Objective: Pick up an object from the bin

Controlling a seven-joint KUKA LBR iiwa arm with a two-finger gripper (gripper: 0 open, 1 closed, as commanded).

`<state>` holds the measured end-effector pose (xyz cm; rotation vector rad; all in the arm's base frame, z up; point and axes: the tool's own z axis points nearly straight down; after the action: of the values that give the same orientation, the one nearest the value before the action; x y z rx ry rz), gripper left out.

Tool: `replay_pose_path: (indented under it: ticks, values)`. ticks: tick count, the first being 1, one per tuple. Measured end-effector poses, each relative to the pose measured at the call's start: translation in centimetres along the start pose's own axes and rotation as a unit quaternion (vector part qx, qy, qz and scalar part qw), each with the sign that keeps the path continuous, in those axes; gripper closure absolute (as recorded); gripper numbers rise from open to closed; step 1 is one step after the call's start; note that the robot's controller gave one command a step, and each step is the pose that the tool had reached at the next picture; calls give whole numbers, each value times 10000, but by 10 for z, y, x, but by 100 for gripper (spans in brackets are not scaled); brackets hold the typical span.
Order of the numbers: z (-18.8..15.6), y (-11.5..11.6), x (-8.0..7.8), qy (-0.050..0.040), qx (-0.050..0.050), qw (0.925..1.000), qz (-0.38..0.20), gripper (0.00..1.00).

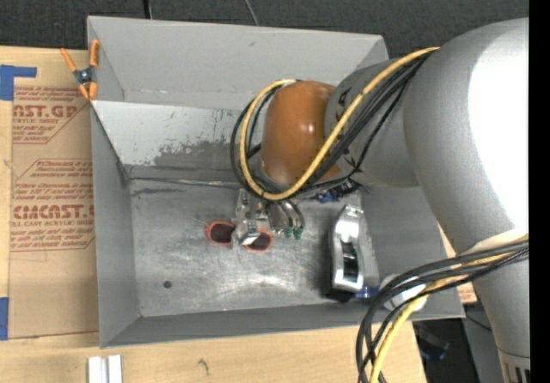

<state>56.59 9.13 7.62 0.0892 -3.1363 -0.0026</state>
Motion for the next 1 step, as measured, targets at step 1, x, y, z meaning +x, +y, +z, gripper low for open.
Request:
replay_pose_path:
  ticks: [1]
  values:
    - [0, 0, 0, 0, 0, 10000, 0, 100]
